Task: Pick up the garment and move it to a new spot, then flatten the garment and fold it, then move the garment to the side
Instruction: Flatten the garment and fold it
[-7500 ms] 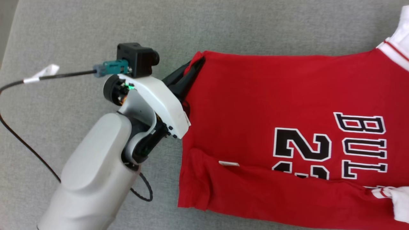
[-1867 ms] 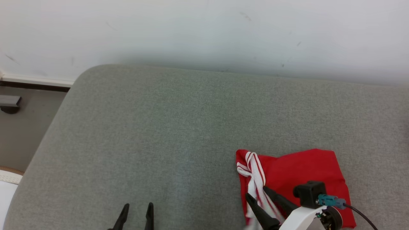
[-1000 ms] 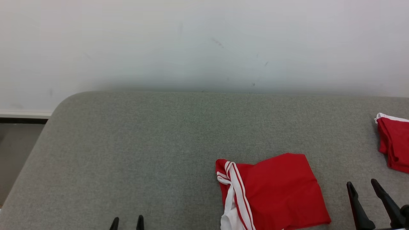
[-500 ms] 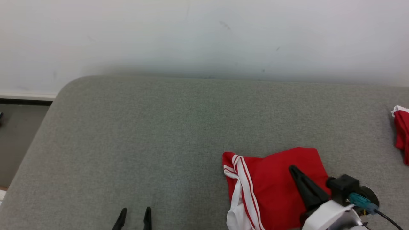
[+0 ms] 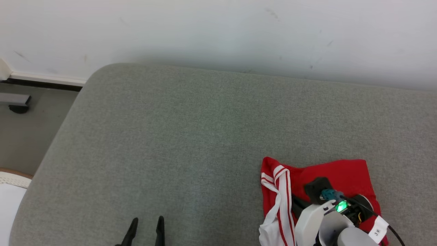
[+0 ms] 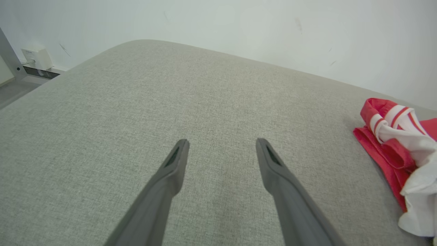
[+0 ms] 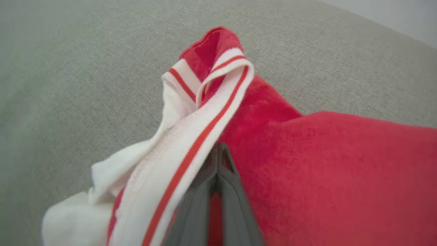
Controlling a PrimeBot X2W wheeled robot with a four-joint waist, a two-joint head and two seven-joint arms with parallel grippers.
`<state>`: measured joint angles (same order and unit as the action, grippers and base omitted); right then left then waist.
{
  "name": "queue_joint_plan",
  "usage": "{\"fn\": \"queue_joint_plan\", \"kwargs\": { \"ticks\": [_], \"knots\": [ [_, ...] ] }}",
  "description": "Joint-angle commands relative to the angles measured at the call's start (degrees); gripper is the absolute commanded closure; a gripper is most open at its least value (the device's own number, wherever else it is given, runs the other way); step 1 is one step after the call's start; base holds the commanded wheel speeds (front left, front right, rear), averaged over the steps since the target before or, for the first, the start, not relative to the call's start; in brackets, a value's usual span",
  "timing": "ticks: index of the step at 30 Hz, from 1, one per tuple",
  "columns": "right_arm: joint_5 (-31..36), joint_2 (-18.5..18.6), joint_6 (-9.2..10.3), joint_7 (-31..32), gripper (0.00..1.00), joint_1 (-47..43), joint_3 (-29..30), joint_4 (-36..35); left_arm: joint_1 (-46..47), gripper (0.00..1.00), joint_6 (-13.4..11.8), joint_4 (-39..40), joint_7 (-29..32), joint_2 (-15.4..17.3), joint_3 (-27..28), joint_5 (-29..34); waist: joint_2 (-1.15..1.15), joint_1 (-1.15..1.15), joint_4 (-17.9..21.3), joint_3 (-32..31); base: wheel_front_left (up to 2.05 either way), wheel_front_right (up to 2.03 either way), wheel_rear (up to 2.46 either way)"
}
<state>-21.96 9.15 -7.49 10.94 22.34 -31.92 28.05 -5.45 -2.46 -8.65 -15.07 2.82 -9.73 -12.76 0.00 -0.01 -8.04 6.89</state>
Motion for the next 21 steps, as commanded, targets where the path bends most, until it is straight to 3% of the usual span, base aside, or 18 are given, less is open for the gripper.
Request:
{"fn": "queue_joint_plan", "kwargs": {
  "ticks": [1, 12, 21],
  "knots": [
    [-0.87, -0.18, 0.01, 1.03, 1.0, 1.12, -0.81, 0.71, 0.44, 0.0, -0.17, 0.05, -0.08, 0.19, -0.03, -1.05, 0.0, 0.01, -0.19, -0.03, 0.0, 0.0, 0.0],
    [-1.89, -3.61, 0.01, 3.45, 1.0, 4.55, -6.56, 2.21, 0.7, 0.0, -0.54, -0.07, -0.08, 0.19, -0.78, -1.44, 0.0, 0.01, -1.29, -0.76, 0.0, 0.0, 0.0],
    [-4.34, -5.76, 0.01, -0.22, 1.0, 5.34, -10.5, 4.75, 0.25, 0.0, -0.31, -0.55, -0.08, 0.19, -1.05, -1.53, 0.0, 0.01, -1.16, -1.44, 0.0, 0.0, 0.0]
  ]
}}
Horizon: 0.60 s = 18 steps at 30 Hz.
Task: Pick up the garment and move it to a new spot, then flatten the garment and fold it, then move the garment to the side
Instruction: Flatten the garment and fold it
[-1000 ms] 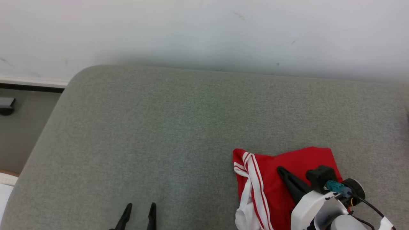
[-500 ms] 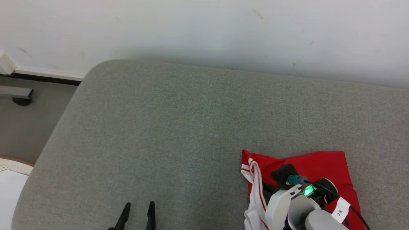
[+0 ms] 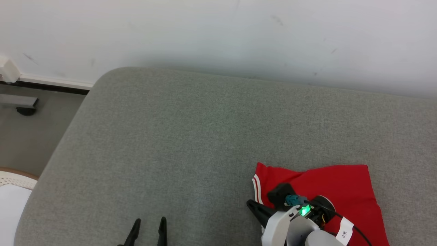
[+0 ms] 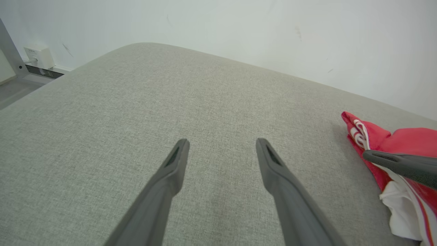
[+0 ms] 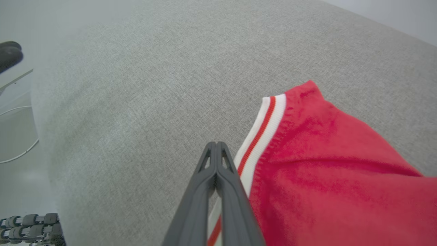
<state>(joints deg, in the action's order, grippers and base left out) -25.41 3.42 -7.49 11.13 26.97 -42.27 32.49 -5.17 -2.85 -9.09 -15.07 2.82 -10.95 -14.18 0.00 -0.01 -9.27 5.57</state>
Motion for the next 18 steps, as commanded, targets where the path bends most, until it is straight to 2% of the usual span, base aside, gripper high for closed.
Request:
{"fn": "queue_joint_plan", "kwargs": {
  "ticks": [1, 5, 6, 8, 10, 11, 12, 18],
  "knots": [
    [-1.36, -0.19, 0.01, -1.07, 1.0, 0.47, -0.6, 0.32, 0.03, 0.0, 0.11, -0.15, -0.08, 0.2, 0.36, -0.1, 0.0, 0.01, 0.2, -0.28, 0.0, 0.0, 0.0],
    [-2.6, -0.23, 0.01, -5.21, 1.0, -0.72, -0.05, -0.68, -0.48, 0.0, 0.26, -0.22, -0.08, 0.19, 1.18, 0.34, 0.0, 0.01, 0.94, -1.2, 0.0, 0.0, 0.0],
    [-2.77, 0.01, 0.01, -6.45, 0.95, -1.19, 0.66, -1.19, -0.86, 0.0, 0.29, -0.17, -0.08, 0.19, 1.48, 0.51, 0.0, 0.01, 1.25, -1.5, 0.0, 0.0, 0.0],
    [-3.09, 1.18, 0.01, -8.9, 0.74, -2.43, 2.46, -2.88, -1.51, 0.0, 0.17, 0.12, -0.08, 0.19, 2.16, 0.87, 0.0, 0.01, 2.01, -2.21, 0.0, 0.0, 0.0],
    [-3.28, 2.99, 0.01, -11.19, 0.38, -3.97, 5.13, -5.22, -2.22, 0.0, 0.14, 0.49, -0.08, 0.19, 2.72, 1.14, 0.0, 0.01, 2.86, -3.0, 0.0, 0.0, 0.0],
    [-2.86, 4.13, 0.01, -12.24, 0.07, -4.83, 6.28, -6.54, -2.53, 0.0, 0.16, 0.69, -0.08, 0.19, 2.93, 1.39, 0.0, 0.01, 3.27, -3.35, 0.0, 0.0, 0.0],
    [-2.25, 5.4, 0.01, -13.29, 0.0, -5.88, 7.64, -7.88, -2.78, 0.0, 0.14, 0.93, -0.08, 0.19, 3.25, 1.64, 0.0, 0.01, 3.72, -3.73, 0.0, 0.0, 0.0],
    [-2.04, 12.07, 0.01, -19.25, 0.0, -14.47, 18.27, -15.36, -4.51, 0.0, 0.78, 2.18, -0.08, 0.19, 5.09, 3.06, 0.0, 0.01, 6.38, -5.76, 0.0, 0.0, 0.0]
  ]
}}
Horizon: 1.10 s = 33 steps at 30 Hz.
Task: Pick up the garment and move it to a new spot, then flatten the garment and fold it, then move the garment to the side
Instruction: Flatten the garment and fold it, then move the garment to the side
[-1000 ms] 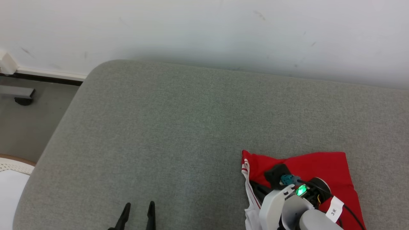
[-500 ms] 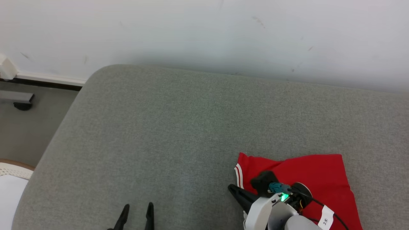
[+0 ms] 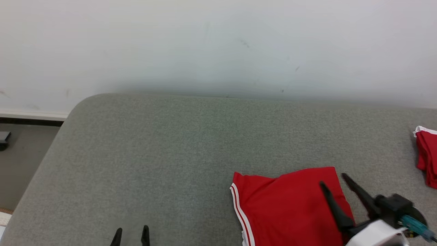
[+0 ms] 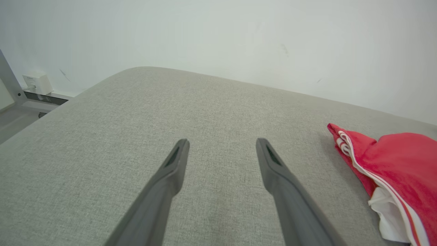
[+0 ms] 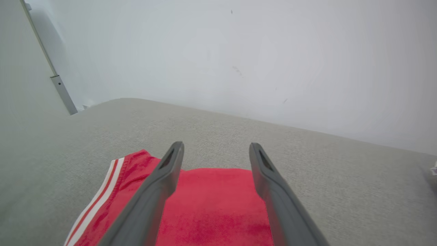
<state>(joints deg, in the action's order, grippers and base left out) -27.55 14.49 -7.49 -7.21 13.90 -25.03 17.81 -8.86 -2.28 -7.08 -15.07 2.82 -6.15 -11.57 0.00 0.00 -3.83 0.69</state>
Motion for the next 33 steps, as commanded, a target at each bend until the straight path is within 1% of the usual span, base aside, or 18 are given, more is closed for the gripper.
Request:
{"fn": "queue_joint_plan", "kwargs": {
  "ticks": [1, 3, 6, 8, 11, 14, 16, 19, 25, 27, 30, 32, 33],
  "knots": [
    [0.59, 2.05, 0.01, -2.16, 0.0, -2.88, 3.19, -1.44, -0.99, 0.0, 0.33, 0.38, -0.08, 0.19, 0.49, 0.79, 0.0, 0.0, 1.33, -1.06, 0.0, 0.0, 0.0],
    [1.96, 3.43, 0.01, -4.33, 0.0, -5.83, 7.49, -2.51, -0.94, 0.0, 0.56, 0.65, -0.08, 0.2, 1.11, 1.15, 0.0, 0.0, 2.04, -1.27, 0.0, 0.0, 0.0],
    [2.91, 3.9, 0.01, -6.58, 0.0, -9.49, 13.38, -3.77, -0.97, 0.0, 0.91, 0.9, -0.08, 0.2, 1.58, 1.74, 0.0, 0.0, 3.25, -1.35, 0.0, 0.0, 0.0],
    [4.24, 4.15, 0.01, -7.4, 0.0, -11.53, 16.31, -4.42, -1.06, 0.0, 1.22, 1.16, -0.08, 0.19, 1.54, 2.16, 0.0, 0.0, 3.89, -1.41, 0.0, 0.0, 0.0],
    [5.54, 3.48, 0.01, -7.94, 0.0, -14.28, 20.09, -4.57, -0.76, 0.0, 1.48, 1.23, -0.08, 0.19, 1.63, 2.81, 0.0, 0.0, 4.43, -1.41, 0.0, 0.0, 0.0],
    [6.56, 1.94, 0.01, -7.96, 0.0, -16.87, 23.45, -5.84, -0.55, 0.0, 1.5, 1.54, -0.08, 0.2, 1.52, 3.17, 0.0, 0.0, 4.69, -1.54, 0.0, 0.0, 0.0],
    [6.66, 0.24, 0.01, -7.97, 0.0, -18.74, 25.46, -5.86, -0.65, 0.0, 1.32, 1.78, -0.08, 0.19, 1.59, 2.9, 0.0, 0.0, 4.9, -1.65, 0.0, 0.0, 0.0],
    [7.3, -1.29, 0.01, -7.96, 0.0, -20.07, 26.58, -5.49, -0.85, 0.0, 1.2, 2.11, -0.08, 0.19, 1.27, 2.91, 0.0, 0.0, 5.18, -1.7, 0.0, 0.0, 0.0],
    [5.56, -2.06, 0.01, -7.96, 0.0, -19.15, 25.9, -5.18, -0.76, 0.0, 1.39, 2.36, -0.08, 0.2, 1.11, 3.14, 0.0, 0.0, 5.48, -1.3, 0.0, 0.0, 0.0],
    [3.47, -1.2, 0.01, -7.96, 0.0, -18.2, 24.31, -4.73, -0.38, 0.0, 1.58, 2.41, -0.08, 0.19, 0.98, 3.41, 0.0, 0.0, 5.24, -0.93, 0.0, 0.0, 0.0],
    [-1.2, 1.28, 0.01, -7.29, 0.0, -15.9, 21.34, -4.44, 0.13, 0.0, 1.75, 2.41, -0.08, 0.19, 0.6, 3.81, 0.0, 0.0, 4.48, -0.28, 0.0, 0.0, 0.0],
    [-5.76, 3.21, 0.01, -4.52, 0.0, -13.93, 18.63, -5.23, 0.58, 0.0, 2.0, 2.28, -0.08, 0.19, 0.28, 4.04, 0.0, 0.0, 3.79, 0.5, 0.0, 0.0, 0.0],
    [-8.29, 4.23, 0.01, -2.03, 0.0, -12.93, 17.16, -5.6, 0.78, 0.0, 2.08, 2.23, -0.08, 0.2, 0.14, 4.14, 0.0, 0.0, 3.42, 0.92, 0.0, 0.0, 0.0]
  ]
}}
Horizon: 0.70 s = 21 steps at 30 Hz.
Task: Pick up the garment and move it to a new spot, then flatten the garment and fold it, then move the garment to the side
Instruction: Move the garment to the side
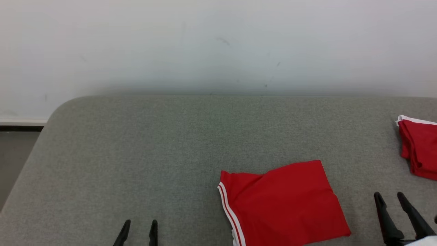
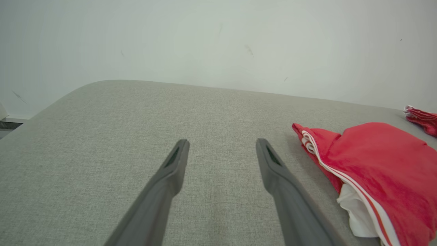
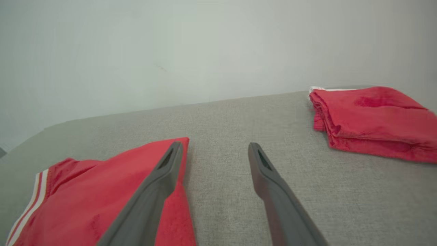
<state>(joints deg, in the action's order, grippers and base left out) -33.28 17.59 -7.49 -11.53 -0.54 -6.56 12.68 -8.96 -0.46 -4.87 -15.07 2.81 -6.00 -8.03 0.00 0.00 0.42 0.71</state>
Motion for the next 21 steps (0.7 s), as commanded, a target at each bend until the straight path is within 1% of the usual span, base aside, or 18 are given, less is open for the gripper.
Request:
{"fn": "queue_joint_plan", "kwargs": {
  "ticks": [1, 3, 5, 7, 11, 17, 21],
  "knots": [
    [-4.84, 2.55, 0.01, 5.19, 0.0, 2.68, -3.15, -1.05, 1.02, 0.0, 0.22, -0.03, -0.08, 0.21, -0.15, 0.64, 0.0, 0.0, -1.21, 1.35, 0.0, 0.0, 0.0],
    [-9.4, 4.59, 0.02, 10.29, 0.0, 5.44, -5.17, -1.48, 1.56, 0.0, 0.34, -0.25, -0.08, 0.21, -0.47, 0.77, 0.0, 0.0, -2.05, 2.4, 0.0, 0.0, 0.0],
    [-13.28, 5.81, 0.0, 16.13, 0.0, 8.11, -7.89, -1.39, 2.22, 0.0, 0.56, -0.5, -0.08, 0.21, -0.7, 0.88, 0.0, 0.0, -2.97, 3.32, 0.0, 0.0, 0.0],
    [-15.61, 7.3, 0.0, 21.07, 0.0, 10.61, -9.11, 0.59, 2.74, 0.0, 0.61, -0.83, -0.08, 0.21, -1.06, 0.77, 0.0, 0.0, -4.02, 4.1, 0.0, 0.0, 0.0],
    [-18.42, 8.34, 0.0, 30.04, 0.0, 14.03, -12.19, 4.96, 4.02, 0.0, 0.51, -1.28, -0.07, 0.21, -2.17, 0.28, 0.0, 0.0, -6.44, 5.13, 0.0, 0.0, 0.0],
    [-20.51, 7.65, 0.0, 36.88, 0.0, 15.86, -12.62, 11.06, 4.48, 0.0, -0.04, -1.41, -0.08, 0.21, -2.86, -0.31, 0.0, 0.0, -8.85, 5.82, 0.0, 0.0, 0.0],
    [-21.87, 6.01, 0.0, 38.89, 0.0, 16.19, -12.81, 13.35, 4.45, 0.0, 0.0, -1.51, -0.08, 0.21, -2.85, -0.21, 0.0, 0.0, -9.34, 5.97, 0.0, 0.0, 0.0]
  ]
}}
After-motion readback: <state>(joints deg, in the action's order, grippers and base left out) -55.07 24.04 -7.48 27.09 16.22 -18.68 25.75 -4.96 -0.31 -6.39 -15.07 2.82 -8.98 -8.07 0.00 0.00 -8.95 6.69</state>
